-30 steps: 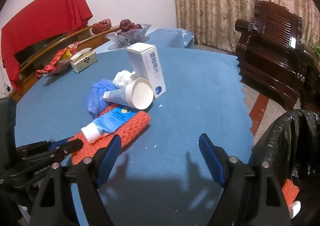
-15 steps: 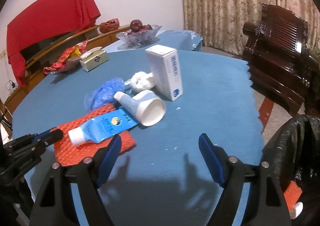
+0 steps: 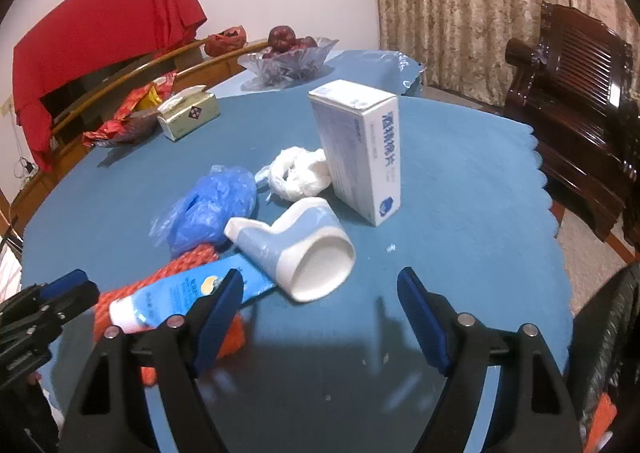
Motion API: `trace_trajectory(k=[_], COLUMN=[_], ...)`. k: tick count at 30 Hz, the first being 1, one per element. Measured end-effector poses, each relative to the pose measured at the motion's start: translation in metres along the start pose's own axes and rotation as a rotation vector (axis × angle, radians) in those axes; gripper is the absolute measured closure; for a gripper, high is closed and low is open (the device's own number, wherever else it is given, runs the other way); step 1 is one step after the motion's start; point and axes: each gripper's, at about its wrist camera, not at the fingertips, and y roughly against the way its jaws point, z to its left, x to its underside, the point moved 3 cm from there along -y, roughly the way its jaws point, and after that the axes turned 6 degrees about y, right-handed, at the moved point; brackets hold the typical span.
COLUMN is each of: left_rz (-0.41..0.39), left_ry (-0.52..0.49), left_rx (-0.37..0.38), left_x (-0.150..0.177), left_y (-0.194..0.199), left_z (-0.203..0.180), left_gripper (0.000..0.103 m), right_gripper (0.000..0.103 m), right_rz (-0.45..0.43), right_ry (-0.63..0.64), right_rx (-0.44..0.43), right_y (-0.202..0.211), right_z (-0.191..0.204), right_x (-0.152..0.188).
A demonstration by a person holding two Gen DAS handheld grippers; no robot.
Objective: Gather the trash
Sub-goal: 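Grasp the orange foam sleeve with the left tool and lift it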
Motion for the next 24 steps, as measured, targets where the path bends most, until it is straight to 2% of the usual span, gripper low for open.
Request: trace_trajectory(k=[6,12,24], left_rz=[-0.020,-0.018,-0.032], left_ry=[-0.017,-0.020,-0.062], left_rx=[-0.018,-0.023,-0.005], left_x=[-0.008,-0.010,0.001], left_y=[-0.007,-0.012,-0.001], left_z=[-0.005,-0.003,-0.013], left_gripper=[0.060,0.060,0.062], right_gripper=[0.026,0.048,0.051], right_rz=[0.017,0.033,-0.009], right_ry=[0.010,0.019,-0.059], right_rx=[-0.022,-0.068,-0.057], right_y=[-0.019,-0.030,0.012], right_z=[0.001,0.006,-0.004], right_x=[-0.005,-0.006,0.013])
